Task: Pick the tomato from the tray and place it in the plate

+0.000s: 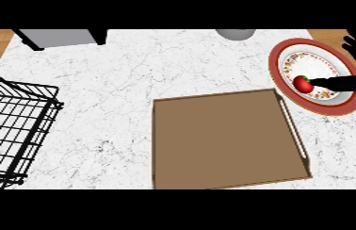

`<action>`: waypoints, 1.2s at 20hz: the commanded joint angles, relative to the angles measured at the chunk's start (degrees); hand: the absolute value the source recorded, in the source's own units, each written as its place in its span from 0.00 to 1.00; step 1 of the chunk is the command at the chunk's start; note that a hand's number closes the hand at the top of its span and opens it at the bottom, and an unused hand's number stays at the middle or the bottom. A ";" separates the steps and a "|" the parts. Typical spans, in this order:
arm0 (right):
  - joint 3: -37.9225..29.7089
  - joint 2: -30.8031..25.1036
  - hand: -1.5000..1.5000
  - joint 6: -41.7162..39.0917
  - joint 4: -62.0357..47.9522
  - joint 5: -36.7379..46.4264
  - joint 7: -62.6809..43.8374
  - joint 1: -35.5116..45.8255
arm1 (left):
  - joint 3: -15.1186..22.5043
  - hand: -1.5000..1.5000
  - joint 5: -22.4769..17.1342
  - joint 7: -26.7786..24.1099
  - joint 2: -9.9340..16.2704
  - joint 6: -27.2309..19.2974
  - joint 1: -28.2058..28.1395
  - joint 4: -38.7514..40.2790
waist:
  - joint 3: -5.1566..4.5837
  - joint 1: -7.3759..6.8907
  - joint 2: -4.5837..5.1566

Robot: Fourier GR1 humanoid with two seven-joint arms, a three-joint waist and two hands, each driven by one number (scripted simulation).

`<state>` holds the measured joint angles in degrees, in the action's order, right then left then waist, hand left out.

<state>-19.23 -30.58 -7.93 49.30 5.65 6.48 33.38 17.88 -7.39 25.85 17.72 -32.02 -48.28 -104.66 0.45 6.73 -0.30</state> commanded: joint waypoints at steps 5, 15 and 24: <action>-2.56 -1.35 0.00 -5.06 -2.56 -3.36 6.72 -1.23 | -0.70 0.50 3.57 -9.03 1.66 2.79 15.79 -7.96 | -0.11 0.77 0.12; -3.16 -3.38 0.00 -4.51 -6.71 -1.73 10.43 -3.59 | 0.70 0.50 3.21 -10.22 3.31 2.74 17.03 -7.20 | -0.31 -0.09 0.48; -3.98 -4.76 0.00 -2.49 -10.39 -0.34 13.78 -5.15 | 2.45 0.50 2.65 -11.18 3.07 1.70 18.13 -5.52 | -0.32 -0.95 0.55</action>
<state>-22.79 -34.64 -11.19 40.44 4.77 18.92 29.10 22.41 -8.31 23.02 21.16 -33.17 -46.43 -103.44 0.07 4.76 0.49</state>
